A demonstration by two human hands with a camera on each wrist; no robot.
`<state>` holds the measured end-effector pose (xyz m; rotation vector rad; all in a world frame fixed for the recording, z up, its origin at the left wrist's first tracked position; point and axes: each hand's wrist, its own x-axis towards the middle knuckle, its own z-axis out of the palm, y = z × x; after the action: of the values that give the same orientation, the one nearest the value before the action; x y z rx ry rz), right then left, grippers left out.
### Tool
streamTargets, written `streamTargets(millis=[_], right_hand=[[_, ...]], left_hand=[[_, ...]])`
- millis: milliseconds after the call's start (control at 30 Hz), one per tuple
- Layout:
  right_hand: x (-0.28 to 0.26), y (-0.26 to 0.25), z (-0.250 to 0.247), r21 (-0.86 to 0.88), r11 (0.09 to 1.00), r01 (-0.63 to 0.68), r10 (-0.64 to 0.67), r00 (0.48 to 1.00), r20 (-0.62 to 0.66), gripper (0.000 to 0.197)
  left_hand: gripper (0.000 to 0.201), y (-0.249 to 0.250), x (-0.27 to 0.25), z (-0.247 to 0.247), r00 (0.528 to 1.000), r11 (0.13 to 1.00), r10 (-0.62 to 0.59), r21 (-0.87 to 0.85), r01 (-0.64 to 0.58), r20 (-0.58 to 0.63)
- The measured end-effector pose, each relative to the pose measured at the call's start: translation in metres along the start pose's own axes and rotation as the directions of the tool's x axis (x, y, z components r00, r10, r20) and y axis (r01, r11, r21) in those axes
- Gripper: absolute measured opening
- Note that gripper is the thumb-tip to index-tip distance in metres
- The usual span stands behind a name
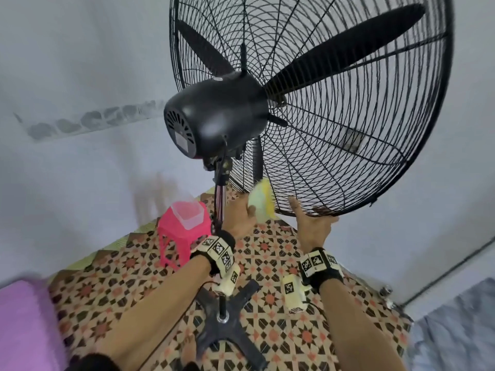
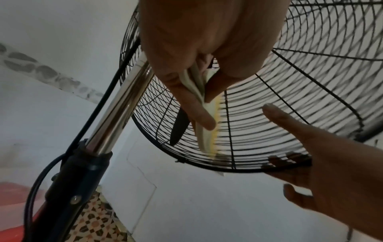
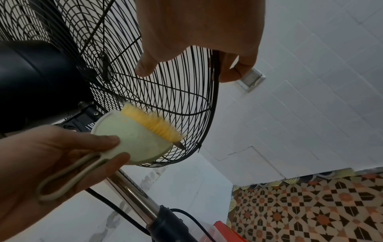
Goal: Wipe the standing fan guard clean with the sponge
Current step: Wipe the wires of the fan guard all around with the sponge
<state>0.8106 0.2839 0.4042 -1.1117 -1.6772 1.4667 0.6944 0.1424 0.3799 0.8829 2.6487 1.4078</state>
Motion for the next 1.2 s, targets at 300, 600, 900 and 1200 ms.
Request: streamTargets(millis=[300,600,900,1200], right_hand=[[-0.004,-0.001,0.000,-0.029,1.000,-0.008,0.008,1.000,-0.013,0.157],[-0.003,-0.001,0.002,-0.005,1.000,0.023,-0.023,1.000,0.008,0.153],[0.000,0.000,0.003,0.027,0.997,0.074,-0.073,0.997,-0.018,0.148],[0.001,0.004,0.004,0.007,0.996,0.091,-0.090,0.995,-0.046,0.146]], left_hand=[[0.041,0.015,0.014,-0.008,0.975,0.985,-0.140,-0.121,0.120,-0.174],[0.035,0.011,0.006,-0.005,0.855,0.799,-0.399,-0.582,0.148,-0.330],[0.056,0.023,-0.022,0.022,0.911,0.749,-0.214,-0.658,-0.079,-0.352],[0.027,0.018,-0.019,0.023,0.932,0.887,0.083,-0.400,-0.231,-0.353]])
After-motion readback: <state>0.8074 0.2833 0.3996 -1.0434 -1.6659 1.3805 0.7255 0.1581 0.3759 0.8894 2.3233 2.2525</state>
